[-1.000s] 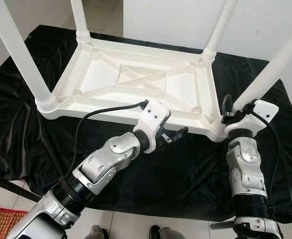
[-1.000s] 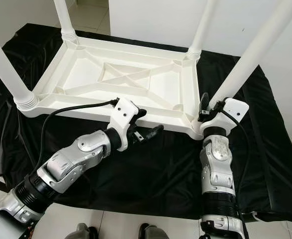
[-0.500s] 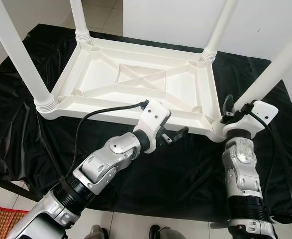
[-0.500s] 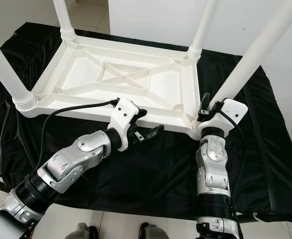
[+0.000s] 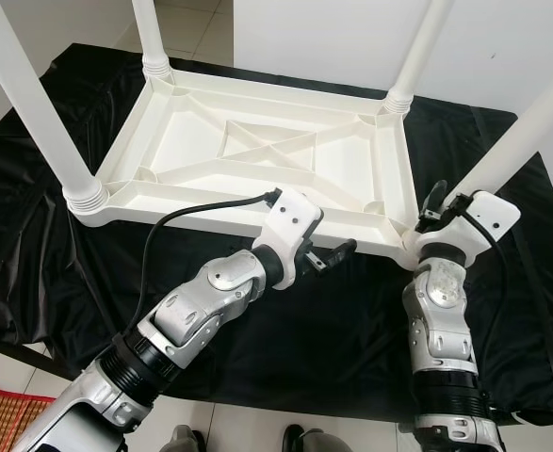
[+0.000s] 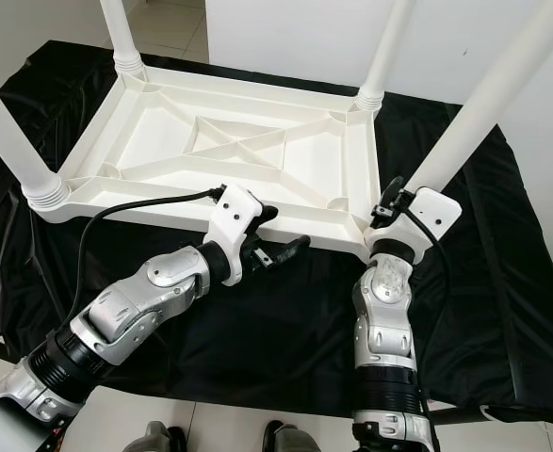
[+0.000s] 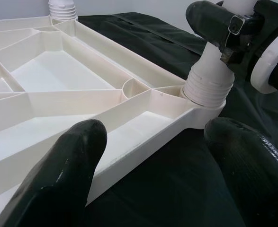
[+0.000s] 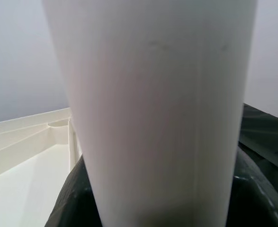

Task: Building children table

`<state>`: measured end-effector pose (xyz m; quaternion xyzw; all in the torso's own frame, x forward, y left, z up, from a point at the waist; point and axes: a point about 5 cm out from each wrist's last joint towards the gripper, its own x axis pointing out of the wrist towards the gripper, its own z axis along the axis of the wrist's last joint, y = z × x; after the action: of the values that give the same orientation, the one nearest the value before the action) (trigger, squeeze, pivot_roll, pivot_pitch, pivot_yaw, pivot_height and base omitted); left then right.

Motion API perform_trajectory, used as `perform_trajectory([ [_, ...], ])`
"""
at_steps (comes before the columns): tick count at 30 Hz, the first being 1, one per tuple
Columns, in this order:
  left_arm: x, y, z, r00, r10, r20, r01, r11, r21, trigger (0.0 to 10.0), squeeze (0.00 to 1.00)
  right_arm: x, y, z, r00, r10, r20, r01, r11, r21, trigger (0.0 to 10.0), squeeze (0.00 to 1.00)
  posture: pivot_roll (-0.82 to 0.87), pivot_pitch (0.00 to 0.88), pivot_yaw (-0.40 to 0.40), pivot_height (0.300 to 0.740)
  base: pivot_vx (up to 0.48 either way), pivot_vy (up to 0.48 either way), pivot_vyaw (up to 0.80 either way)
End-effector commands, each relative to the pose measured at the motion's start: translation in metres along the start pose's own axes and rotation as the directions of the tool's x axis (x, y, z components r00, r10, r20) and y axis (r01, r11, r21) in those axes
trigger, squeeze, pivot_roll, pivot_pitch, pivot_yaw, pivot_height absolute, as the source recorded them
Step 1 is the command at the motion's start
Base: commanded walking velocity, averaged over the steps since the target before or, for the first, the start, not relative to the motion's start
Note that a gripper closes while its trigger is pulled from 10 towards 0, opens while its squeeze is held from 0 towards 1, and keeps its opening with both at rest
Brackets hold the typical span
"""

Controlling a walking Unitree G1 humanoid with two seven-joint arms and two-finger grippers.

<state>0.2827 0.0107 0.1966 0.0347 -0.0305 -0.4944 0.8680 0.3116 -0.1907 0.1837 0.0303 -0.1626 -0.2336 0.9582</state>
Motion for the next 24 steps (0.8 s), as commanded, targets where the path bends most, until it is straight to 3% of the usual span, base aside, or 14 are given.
perform_trajectory([
  [1,-0.0022,-0.0137,-0.0012,0.966,-0.259,-0.004,0.259,0.966,0.002,10.0,0.00,-0.0179,-0.0070,-0.0436,0.975,-0.046,-0.219,0.029,0.996,-0.080,10.0,0.00,0.04,0.189,-0.013,0.740,0.000,0.000,0.00],
  [10,-0.0022,-0.0136,-0.0008,0.966,-0.260,-0.004,0.260,0.966,0.004,10.0,0.00,-0.0195,-0.0099,-0.0469,0.957,-0.167,-0.236,0.143,0.983,-0.117,10.0,0.00,0.04,0.191,-0.014,0.740,0.000,0.000,0.00],
  [24,-0.0032,-0.0142,-0.0008,0.965,-0.264,-0.004,0.264,0.965,0.002,10.0,0.00,-0.0272,-0.0108,-0.0512,0.919,-0.267,-0.289,0.252,0.964,-0.088,10.0,0.00,0.04,0.194,-0.011,0.740,0.000,0.000,0.00],
])
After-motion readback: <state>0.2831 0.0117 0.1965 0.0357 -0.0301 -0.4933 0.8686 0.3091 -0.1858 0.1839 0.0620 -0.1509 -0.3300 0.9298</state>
